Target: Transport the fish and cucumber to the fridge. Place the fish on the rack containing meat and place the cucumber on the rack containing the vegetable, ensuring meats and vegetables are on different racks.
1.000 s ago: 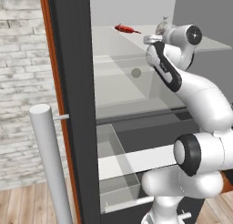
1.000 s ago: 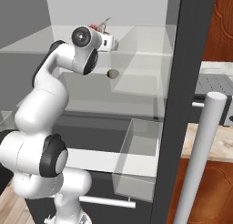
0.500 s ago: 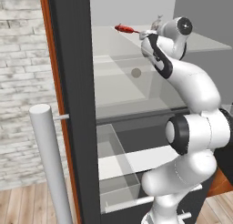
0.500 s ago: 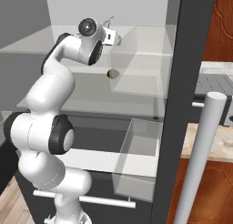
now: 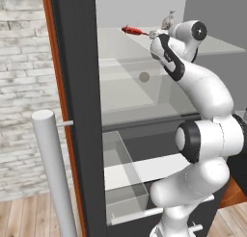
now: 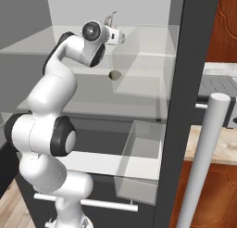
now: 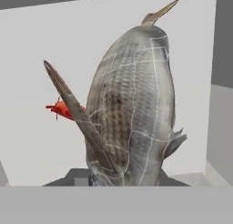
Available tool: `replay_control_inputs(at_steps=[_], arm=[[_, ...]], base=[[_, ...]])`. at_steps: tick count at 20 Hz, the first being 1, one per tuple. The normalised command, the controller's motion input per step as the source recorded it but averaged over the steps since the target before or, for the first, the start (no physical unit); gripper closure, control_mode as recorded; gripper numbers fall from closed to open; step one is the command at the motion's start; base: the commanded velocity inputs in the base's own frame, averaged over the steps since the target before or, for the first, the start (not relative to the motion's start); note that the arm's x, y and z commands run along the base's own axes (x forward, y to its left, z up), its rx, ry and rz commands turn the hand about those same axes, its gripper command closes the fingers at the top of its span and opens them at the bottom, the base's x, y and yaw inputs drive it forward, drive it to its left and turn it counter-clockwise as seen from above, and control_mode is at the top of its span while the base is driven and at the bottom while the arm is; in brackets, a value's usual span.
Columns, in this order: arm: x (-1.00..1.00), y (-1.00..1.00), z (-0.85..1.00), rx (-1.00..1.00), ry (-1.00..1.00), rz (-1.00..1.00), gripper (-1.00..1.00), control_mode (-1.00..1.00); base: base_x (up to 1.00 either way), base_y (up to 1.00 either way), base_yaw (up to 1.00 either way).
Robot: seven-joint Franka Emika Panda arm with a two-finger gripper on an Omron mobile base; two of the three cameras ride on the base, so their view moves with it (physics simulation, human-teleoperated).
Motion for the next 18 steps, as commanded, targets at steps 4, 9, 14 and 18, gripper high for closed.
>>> replay_control_inputs(at_steps=[4, 9, 14, 18], arm=[[0.14, 0.0, -0.23, 0.0, 0.29, 0.0, -1.0, -1.0], [-0.34, 0.0, -0.32, 0.0, 0.11, 0.0, -1.0, -1.0], [-0.77, -0.01, -0.32, 0.0, -0.08, 0.0, -1.0, -1.0], [-0.97, 0.01, -0.07, 0.0, -0.15, 0.0, -1.0, -1.0]], base=[[0.0, 0.0, 0.0], [0.0, 0.0, 0.0], [0.0, 0.0, 0.0], [0.0, 0.0, 0.0]])
